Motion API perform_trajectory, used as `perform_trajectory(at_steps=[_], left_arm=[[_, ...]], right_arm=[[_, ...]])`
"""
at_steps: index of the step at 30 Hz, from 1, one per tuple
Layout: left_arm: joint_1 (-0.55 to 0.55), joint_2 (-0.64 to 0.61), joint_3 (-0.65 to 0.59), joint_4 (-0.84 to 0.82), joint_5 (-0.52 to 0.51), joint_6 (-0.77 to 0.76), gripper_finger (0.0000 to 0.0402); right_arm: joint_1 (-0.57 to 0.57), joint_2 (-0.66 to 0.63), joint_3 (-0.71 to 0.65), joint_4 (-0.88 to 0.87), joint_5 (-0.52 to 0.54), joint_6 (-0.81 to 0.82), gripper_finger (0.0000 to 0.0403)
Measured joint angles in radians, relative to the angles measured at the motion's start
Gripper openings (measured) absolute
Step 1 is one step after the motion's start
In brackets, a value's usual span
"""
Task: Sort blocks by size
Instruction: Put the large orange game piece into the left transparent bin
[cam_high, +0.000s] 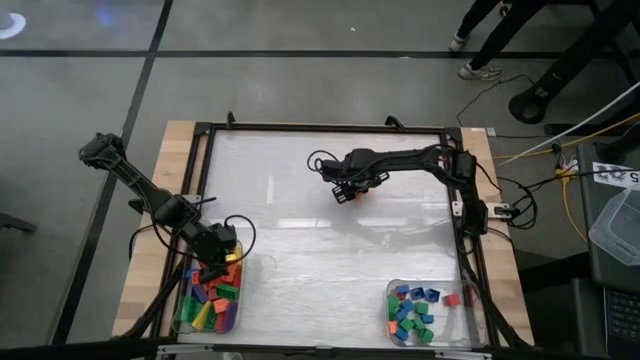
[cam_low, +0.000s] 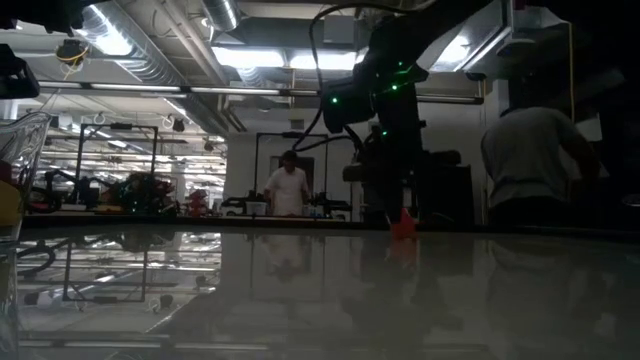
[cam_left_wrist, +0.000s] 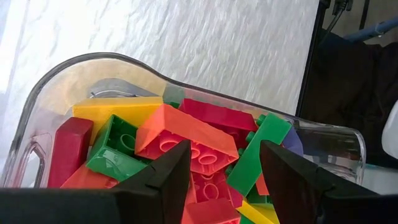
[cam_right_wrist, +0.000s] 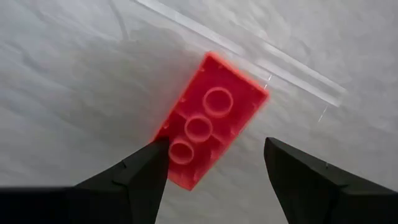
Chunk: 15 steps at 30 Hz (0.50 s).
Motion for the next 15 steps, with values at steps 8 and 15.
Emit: perform_trajectory(at_steps=[8,15], left_arm=[[0.000,0.000,0.000,0.000,0.000,0.000,0.0180],[0.000,0.000,0.000,0.000,0.000,0.000,0.0180]], right_arm=[[0.002,0.000,-0.012,0.071,-0.012,-0.075,0.0262],[0.002,-0.006,-0.058,0.214,-0.159,-0.160,0.0224]])
